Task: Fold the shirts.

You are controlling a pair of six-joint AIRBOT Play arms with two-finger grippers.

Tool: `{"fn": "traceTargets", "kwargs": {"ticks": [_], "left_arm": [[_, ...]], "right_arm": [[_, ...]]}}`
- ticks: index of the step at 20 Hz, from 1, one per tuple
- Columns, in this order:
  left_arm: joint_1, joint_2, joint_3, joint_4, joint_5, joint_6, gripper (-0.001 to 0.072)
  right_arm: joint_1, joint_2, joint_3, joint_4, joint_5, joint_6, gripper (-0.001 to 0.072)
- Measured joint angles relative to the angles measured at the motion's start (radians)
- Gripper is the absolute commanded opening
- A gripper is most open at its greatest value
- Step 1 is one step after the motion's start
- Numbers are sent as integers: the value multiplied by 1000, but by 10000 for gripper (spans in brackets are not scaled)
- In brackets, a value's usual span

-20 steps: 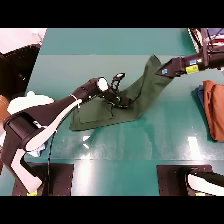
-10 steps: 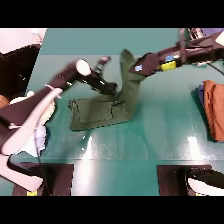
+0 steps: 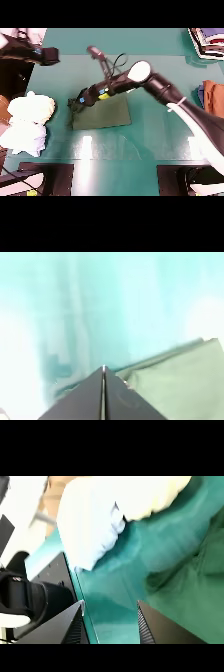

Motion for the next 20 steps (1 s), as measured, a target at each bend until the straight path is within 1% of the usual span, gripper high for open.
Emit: {"fn": "traceTargets", "kwargs": {"ticks": [4,9,10,11,12,16,20], "left_arm": [[39,40,0,9,-45,16,27],[50,51,0,2,-92,23,26],[51,52,-2,-4,-95,24,27],[51,53,-3,-14,-95,24,26],[51,53,-4,-24,-94,25,27],[52,53,-7,-46,-93,26,26],[52,53,-7,-53,-90,26,26]], "right_arm": [[-52,-5,-39,-29,75,-8,378],[-273,134,-285,-104,102,24,390],[-328,161,-347,-111,100,31,429],[-375,177,-400,-117,98,40,547],[-425,189,-450,-121,98,44,564],[-529,155,-557,-112,91,52,563],[-528,31,-542,-19,103,41,562]]}}
